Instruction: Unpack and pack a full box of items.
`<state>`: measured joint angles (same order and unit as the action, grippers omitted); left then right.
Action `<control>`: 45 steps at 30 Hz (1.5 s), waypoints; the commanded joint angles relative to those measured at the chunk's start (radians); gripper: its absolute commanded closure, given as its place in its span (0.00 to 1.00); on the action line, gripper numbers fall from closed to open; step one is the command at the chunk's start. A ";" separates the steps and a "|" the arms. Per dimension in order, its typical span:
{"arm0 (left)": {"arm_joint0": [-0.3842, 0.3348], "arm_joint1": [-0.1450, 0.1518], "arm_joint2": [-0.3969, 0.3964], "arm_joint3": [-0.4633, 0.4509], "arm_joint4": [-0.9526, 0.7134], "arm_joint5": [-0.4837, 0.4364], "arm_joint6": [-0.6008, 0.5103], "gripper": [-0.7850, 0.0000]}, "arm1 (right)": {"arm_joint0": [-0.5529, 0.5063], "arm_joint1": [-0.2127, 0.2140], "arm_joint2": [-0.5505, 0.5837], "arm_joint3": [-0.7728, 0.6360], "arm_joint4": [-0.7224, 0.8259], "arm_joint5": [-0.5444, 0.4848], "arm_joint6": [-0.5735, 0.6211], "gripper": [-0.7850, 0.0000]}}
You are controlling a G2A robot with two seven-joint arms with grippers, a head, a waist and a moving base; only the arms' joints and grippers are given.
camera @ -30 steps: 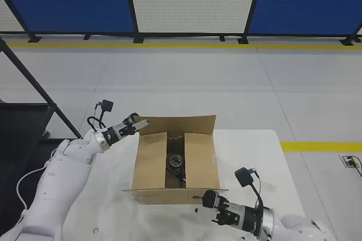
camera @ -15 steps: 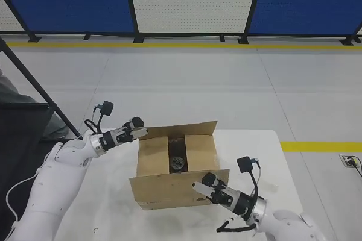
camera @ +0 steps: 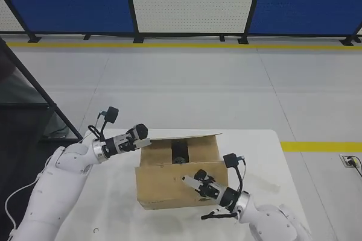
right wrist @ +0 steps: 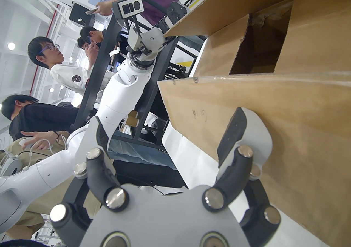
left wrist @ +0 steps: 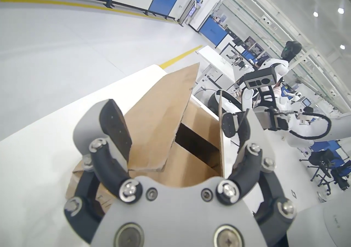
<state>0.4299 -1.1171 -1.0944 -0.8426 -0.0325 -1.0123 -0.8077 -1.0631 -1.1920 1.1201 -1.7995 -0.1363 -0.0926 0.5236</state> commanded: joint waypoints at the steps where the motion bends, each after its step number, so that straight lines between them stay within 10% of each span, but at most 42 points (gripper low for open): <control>1: 0.013 0.004 0.000 -0.019 0.008 0.000 0.000 0.00 | 0.006 -0.002 -0.008 0.007 -0.003 0.002 -0.002 0.00; 33: 0.208 0.071 -0.005 -0.215 -0.133 0.002 -0.002 0.00 | 0.056 -0.035 -0.039 0.058 -0.076 0.183 -0.101 0.00; 45: 0.212 0.083 -0.006 -0.242 -0.123 0.232 0.026 0.00 | 0.055 -0.040 -0.026 0.066 -0.071 0.148 -0.104 0.00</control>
<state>0.6412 -1.0340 -1.0969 -1.0784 -0.1720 -0.8074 -0.8082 -1.0075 -1.2321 1.0932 -1.7331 -0.2080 0.0575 0.4182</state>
